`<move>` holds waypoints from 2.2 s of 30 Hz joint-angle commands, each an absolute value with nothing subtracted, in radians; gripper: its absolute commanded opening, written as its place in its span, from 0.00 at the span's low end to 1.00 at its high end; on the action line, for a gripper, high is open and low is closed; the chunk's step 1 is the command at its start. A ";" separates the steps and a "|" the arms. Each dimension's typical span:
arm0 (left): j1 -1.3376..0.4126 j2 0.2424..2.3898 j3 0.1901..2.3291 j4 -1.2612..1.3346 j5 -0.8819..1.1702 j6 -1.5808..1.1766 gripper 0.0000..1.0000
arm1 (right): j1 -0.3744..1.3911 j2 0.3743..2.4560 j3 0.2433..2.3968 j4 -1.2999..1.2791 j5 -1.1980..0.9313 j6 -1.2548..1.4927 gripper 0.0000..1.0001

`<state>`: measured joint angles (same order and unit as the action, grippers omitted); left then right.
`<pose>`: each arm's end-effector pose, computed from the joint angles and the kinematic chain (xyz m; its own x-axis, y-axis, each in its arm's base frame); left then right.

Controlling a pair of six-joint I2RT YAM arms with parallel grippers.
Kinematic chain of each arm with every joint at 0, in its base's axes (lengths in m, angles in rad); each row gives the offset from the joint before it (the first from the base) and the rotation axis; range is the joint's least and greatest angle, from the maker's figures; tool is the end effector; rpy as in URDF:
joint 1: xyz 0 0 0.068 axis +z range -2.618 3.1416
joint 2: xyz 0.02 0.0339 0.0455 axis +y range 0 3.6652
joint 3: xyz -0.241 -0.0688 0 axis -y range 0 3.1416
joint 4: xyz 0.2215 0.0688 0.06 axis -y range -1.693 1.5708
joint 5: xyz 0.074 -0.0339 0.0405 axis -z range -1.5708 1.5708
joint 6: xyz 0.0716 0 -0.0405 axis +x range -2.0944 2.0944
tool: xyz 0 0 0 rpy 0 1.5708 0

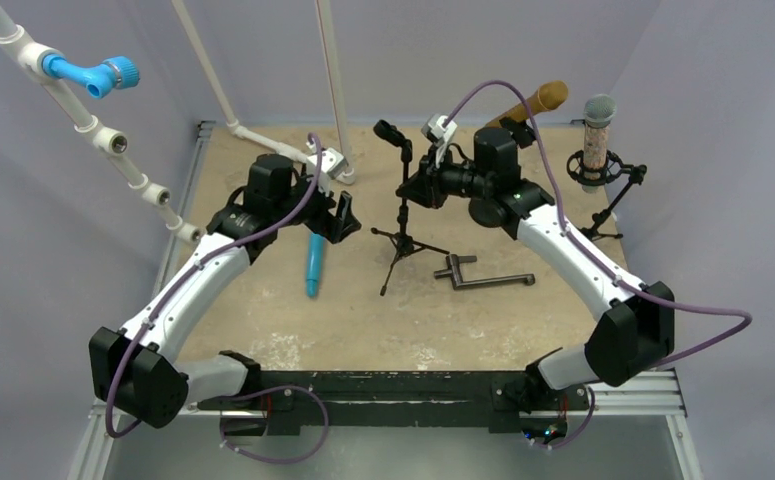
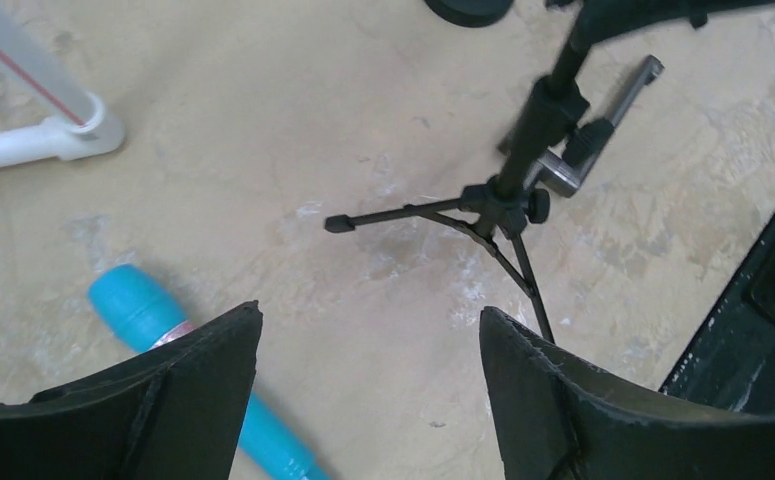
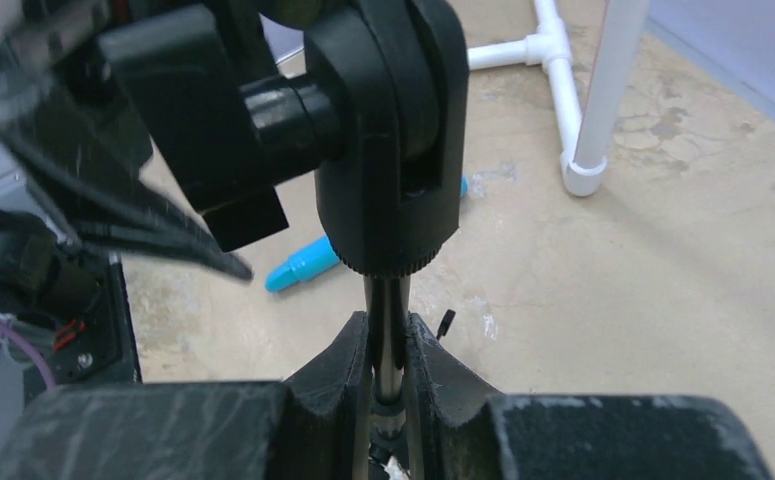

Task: Remove the microphone from the stand

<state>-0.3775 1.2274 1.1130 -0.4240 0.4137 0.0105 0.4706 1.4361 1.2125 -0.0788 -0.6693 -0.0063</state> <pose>0.2549 -0.1320 0.3032 -0.4697 0.1966 -0.8606 0.6633 0.7219 -0.1971 0.2839 0.1943 0.3229 -0.2599 -0.1377 -0.9558 -0.8852 0.4296 0.1788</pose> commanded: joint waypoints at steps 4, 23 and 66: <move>-0.438 1.231 1.091 -0.272 0.569 -0.027 0.75 | 0.471 1.407 1.429 -0.268 -0.537 0.106 0.00; -0.600 1.359 1.182 -0.137 0.497 -0.196 0.73 | 0.471 1.455 1.582 -0.368 -0.400 0.362 0.00; -0.535 1.261 1.189 -0.356 1.119 0.275 0.67 | 0.456 1.371 1.359 0.118 -1.290 0.309 0.00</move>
<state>-0.5434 1.2755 1.1824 -0.3828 0.9859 0.2089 0.4580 1.4200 1.3521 -0.0513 -1.1542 0.2314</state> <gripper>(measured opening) 0.683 0.116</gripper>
